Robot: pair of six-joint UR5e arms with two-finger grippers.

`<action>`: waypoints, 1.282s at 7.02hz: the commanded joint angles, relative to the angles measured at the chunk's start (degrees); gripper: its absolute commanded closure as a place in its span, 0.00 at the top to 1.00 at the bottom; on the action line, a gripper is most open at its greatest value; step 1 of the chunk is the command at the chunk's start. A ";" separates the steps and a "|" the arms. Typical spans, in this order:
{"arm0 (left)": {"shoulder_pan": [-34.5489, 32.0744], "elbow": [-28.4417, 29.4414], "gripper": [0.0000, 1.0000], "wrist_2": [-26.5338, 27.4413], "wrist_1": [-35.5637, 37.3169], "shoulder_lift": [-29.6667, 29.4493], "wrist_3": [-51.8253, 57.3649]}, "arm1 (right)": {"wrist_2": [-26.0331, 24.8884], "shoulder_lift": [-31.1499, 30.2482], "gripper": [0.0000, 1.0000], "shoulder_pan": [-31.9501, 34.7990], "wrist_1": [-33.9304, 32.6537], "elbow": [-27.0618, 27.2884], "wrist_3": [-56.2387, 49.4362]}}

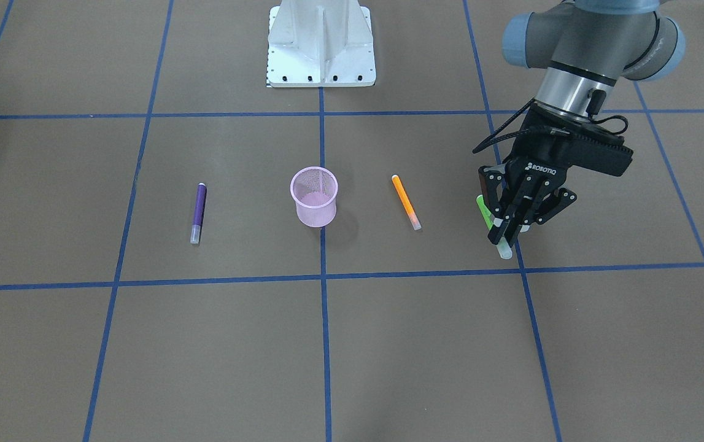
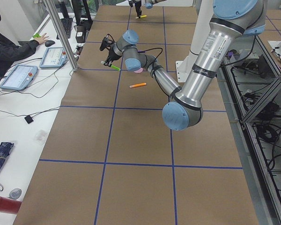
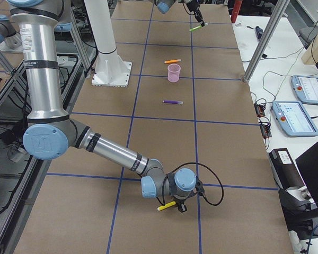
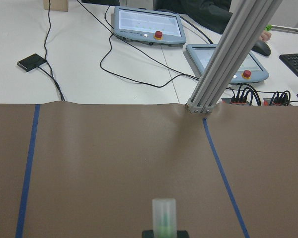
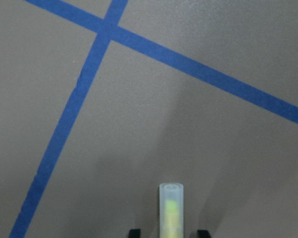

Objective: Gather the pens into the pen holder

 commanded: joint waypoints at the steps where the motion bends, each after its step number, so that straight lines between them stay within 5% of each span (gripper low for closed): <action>1: 0.03 0.00 0.00 0.00 0.00 0.00 0.00 | -0.54 -0.06 0.48 -0.03 0.00 -0.19 0.00; 3: 0.03 -0.09 0.00 0.00 0.00 0.00 0.00 | -0.71 0.03 0.43 -0.03 0.00 -0.19 0.00; 5: -0.06 -0.09 0.00 0.00 0.00 0.09 0.00 | -0.71 -0.06 0.00 -0.03 0.00 -0.19 0.00; 8: 0.03 -0.17 0.00 0.09 -0.09 0.00 0.00 | 0.59 0.20 0.00 0.06 -0.26 1.81 0.87; 9: 0.03 -0.44 0.00 0.17 -0.09 -0.44 0.09 | 6.17 1.86 0.00 0.58 -2.61 2.61 1.49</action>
